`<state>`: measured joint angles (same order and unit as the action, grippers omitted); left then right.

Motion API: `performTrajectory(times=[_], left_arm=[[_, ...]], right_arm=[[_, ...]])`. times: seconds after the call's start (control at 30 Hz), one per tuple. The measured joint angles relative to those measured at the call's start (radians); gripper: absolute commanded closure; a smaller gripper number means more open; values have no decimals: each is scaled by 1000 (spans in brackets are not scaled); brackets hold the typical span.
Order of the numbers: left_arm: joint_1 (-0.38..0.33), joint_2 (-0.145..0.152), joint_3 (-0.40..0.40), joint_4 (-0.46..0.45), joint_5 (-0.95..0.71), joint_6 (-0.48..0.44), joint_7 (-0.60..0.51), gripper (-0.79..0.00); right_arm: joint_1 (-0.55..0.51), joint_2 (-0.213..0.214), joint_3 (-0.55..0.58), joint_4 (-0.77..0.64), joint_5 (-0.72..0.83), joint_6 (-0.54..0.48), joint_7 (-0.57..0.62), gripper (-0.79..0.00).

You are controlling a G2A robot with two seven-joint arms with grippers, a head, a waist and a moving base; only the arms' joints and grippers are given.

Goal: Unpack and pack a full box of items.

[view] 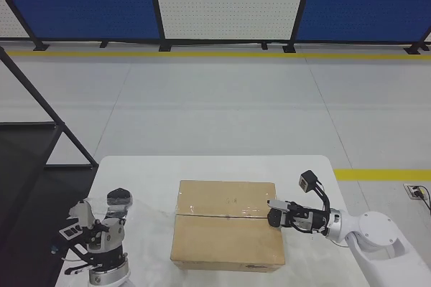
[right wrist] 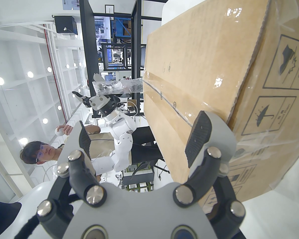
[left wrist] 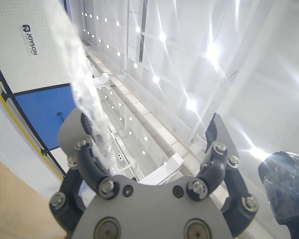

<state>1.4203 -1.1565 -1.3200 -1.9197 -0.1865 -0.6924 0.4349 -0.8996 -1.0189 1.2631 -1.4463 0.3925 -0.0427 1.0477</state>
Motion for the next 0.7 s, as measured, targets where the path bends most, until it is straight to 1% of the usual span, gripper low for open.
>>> performTrajectory(times=[0.23, 0.5, 0.7], left_arm=[[6, -15, -2, -25, 26, 5, -10, -785], [-37, -33, 23, 1, 26, 48, -51, -785], [-59, -46, 45, 17, 25, 60, -80, -785]], right_arm=[[0, 0, 0, 0, 0, 0, 0, -785], [0, 0, 0, 0, 0, 0, 0, -785], [0, 0, 0, 0, 0, 0, 0, -785]])
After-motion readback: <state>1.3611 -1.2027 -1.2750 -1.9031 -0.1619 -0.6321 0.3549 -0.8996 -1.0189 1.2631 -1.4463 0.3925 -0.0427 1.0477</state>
